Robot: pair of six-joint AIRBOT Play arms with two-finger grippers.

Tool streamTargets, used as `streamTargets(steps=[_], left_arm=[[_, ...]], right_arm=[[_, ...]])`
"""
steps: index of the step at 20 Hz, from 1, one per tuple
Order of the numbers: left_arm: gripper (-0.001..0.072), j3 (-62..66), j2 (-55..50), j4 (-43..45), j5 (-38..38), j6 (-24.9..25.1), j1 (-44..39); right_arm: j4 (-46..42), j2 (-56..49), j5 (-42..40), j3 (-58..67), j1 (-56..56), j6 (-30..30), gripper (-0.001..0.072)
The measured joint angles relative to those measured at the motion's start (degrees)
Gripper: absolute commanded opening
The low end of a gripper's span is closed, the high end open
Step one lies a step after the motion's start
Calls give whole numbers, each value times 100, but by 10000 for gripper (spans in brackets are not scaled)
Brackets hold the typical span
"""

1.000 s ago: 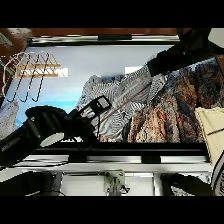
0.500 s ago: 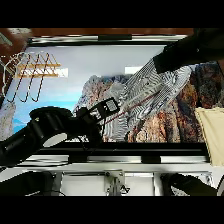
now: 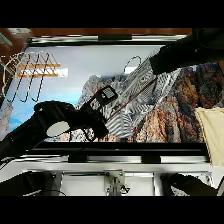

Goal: Fold the shirts.

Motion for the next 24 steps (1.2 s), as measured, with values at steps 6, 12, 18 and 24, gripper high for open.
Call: streamTargets(steps=[6,12,18,24], left_arm=[[49,-9,-11,-317,365,-44,11],[49,-9,-13,-387,468,-90,114],[49,-9,-13,-310,468,-94,173],[49,-9,-13,-181,470,-92,181]], right_arm=[[1025,2,168,0,2,83,78],[1484,-9,387,-7,13,120,408],[739,0,413,-7,-2,118,664],[-114,433,11,-7,-92,120,663]])
